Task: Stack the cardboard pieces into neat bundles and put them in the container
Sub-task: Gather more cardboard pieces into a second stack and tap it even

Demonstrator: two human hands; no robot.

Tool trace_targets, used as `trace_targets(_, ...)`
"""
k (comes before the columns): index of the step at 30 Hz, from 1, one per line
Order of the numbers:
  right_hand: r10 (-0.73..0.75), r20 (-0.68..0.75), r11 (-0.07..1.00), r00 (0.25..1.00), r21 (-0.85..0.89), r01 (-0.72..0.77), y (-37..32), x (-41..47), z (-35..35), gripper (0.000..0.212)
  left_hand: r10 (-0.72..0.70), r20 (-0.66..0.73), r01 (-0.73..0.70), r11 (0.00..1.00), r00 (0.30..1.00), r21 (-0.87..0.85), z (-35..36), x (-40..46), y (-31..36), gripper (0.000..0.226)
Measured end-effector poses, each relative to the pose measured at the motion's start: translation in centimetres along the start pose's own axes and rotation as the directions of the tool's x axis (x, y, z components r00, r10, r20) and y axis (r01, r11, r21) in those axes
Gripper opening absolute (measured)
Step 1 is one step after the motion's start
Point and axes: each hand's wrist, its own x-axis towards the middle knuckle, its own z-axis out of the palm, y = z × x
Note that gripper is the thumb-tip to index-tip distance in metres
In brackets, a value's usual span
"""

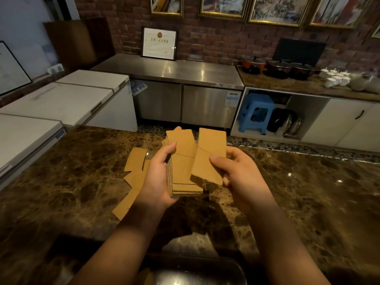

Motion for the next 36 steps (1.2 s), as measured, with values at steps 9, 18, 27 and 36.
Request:
trace_targets(9, -0.271, 0.097, 0.642, 0.958, -0.723, 0.255, 4.8, 0.2, 2.9, 0.05, -0.16, -0.077, 0.161, 0.987, 0.984, 0.001, -2.7, -0.8, -1.3, 0.043)
trace_targets(18, 0.021, 0.227, 0.721, 0.974, -0.678, 0.143, 6.9, 5.4, 3.6, 0.056, -0.059, -0.186, 0.078, 0.993, 0.981, 0.094, -10.5, -3.4, 1.5, 0.031)
trace_targets(27, -0.028, 0.296, 0.273, 0.955, -0.916, 0.293, 10.1, 18.5, 2.9, 0.04, 0.051, -0.303, -0.072, 0.996, 0.952, -0.056, -12.8, -4.9, 4.3, 0.029)
trace_targets(36, 0.375, 0.449, -0.195, 0.811, -0.817, 0.542, 9.9, 25.1, 6.9, 0.09, 0.018, -0.276, -0.03, 0.999, 0.961, -0.039, -11.7, -3.5, 4.6, 0.038)
